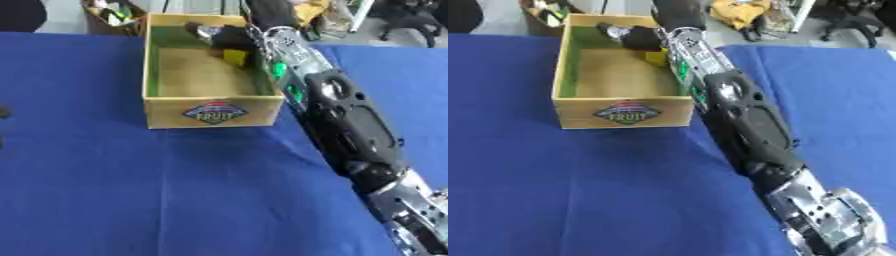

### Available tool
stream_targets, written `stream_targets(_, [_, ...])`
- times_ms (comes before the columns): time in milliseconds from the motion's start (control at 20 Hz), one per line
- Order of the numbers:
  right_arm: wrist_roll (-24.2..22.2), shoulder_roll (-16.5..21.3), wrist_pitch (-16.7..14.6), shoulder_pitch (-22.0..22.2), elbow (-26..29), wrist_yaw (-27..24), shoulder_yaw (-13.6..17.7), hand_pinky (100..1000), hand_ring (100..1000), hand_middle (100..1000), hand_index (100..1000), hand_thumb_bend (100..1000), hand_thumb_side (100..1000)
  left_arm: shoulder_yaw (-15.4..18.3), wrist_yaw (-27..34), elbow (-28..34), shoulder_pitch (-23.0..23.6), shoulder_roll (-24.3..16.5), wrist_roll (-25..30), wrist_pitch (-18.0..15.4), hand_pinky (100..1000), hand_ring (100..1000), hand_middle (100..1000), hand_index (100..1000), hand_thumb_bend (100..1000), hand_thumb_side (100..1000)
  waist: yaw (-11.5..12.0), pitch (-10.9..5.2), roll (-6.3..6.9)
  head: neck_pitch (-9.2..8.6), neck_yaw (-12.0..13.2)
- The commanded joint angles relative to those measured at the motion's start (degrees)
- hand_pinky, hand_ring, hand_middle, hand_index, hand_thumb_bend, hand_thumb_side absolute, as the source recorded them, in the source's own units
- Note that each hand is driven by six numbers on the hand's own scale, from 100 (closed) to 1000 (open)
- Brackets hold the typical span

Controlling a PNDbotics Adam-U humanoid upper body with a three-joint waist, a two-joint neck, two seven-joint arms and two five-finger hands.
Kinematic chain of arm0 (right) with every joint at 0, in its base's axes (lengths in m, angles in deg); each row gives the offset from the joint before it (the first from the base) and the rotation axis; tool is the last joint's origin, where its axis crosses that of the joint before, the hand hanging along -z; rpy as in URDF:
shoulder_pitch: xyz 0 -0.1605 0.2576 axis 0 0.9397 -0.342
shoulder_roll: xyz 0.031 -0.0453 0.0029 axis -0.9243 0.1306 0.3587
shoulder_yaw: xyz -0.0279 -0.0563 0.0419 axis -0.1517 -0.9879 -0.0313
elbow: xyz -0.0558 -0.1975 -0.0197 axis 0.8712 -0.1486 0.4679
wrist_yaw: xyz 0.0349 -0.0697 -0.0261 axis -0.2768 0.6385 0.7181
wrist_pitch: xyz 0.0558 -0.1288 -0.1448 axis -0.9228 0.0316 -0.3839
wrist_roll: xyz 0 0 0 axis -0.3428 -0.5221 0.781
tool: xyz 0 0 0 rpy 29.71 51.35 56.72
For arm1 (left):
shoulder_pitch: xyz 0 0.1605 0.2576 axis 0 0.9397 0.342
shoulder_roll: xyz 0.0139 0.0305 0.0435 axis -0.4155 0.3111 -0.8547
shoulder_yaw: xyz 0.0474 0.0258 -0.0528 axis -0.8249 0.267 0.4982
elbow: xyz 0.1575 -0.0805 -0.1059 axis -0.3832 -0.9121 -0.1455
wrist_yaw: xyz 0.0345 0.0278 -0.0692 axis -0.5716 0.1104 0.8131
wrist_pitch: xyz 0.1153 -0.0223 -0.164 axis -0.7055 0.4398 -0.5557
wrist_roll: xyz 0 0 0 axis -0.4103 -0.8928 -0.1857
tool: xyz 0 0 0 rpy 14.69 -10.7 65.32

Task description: Pick up objects on the table and place them in the box.

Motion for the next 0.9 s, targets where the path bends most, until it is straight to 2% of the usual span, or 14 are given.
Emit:
stream_targets(50, [2.96,3.33,1.00,0.17,8.64,-5.36,0.73,737,841,738,985,508,1000,0.62,0.10,1.04,-0.01,-0.41,-0.38,0.17,246,461,461,628,100,825,-0.62,-2.44,0.47,0.70,1.11])
stream_targets(150, [4.50,5.17,1.79,1.94,15.70,-10.61,0.95,725,825,718,955,469,1000,0.89,0.00,1.04,0.44,-0.54,-0.65,0.33,247,461,461,628,100,825,-1.47,-3.14,0.59,1.32,2.26])
stream_targets(250, [5.35,7.61,2.54,4.57,23.48,-15.66,1.12,710,804,693,901,382,1000,1.19,-0.11,1.04,0.86,-0.73,-0.93,0.51,249,461,461,628,100,825,-2.36,-3.83,0.64,1.99,3.79])
stream_targets(300, [5.40,8.79,3.01,6.09,27.05,-17.84,1.22,696,787,659,877,346,965,1.32,-0.15,1.04,1.01,-0.80,-1.08,0.58,250,461,461,628,100,825,-2.75,-4.13,0.67,2.28,4.39])
stream_targets(400, [4.72,11.11,4.53,10.35,34.79,-22.98,2.01,668,753,608,850,298,920,1.62,-0.22,1.04,1.40,-0.90,-1.42,0.70,252,462,462,628,100,825,-3.75,-4.92,0.84,2.96,5.67])
stream_targets(550, [4.75,13.47,7.52,17.23,45.58,-29.50,4.33,632,728,592,836,241,891,2.00,-0.30,1.04,1.86,-0.90,-1.89,0.83,253,462,462,628,100,825,-5.03,-5.76,1.19,3.79,7.13])
stream_targets(600, [5.21,14.04,7.92,19.37,47.68,-31.06,4.97,623,723,588,832,206,922,2.11,-0.33,1.04,2.05,-0.90,-2.02,0.88,253,462,462,628,100,826,-5.47,-6.03,1.29,4.10,7.59])
stream_targets(650, [6.07,14.38,7.54,21.47,48.71,-32.55,5.56,617,722,587,833,232,884,2.25,-0.37,1.04,2.27,-0.90,-2.17,0.94,254,462,462,628,100,825,-5.97,-6.33,1.41,4.44,8.09])
stream_targets(700, [7.04,14.53,6.92,23.10,49.21,-33.95,6.06,600,720,584,842,221,868,2.36,-0.42,1.04,2.44,-0.90,-2.30,0.99,255,462,463,628,100,825,-6.37,-6.57,1.52,4.70,8.48])
stream_targets(900, [12.96,13.06,2.14,30.08,49.67,-41.31,8.62,573,718,611,883,104,796,2.94,-0.61,1.04,2.97,-0.99,-2.96,1.11,256,463,463,628,100,825,-8.50,-7.58,2.21,5.92,10.30])
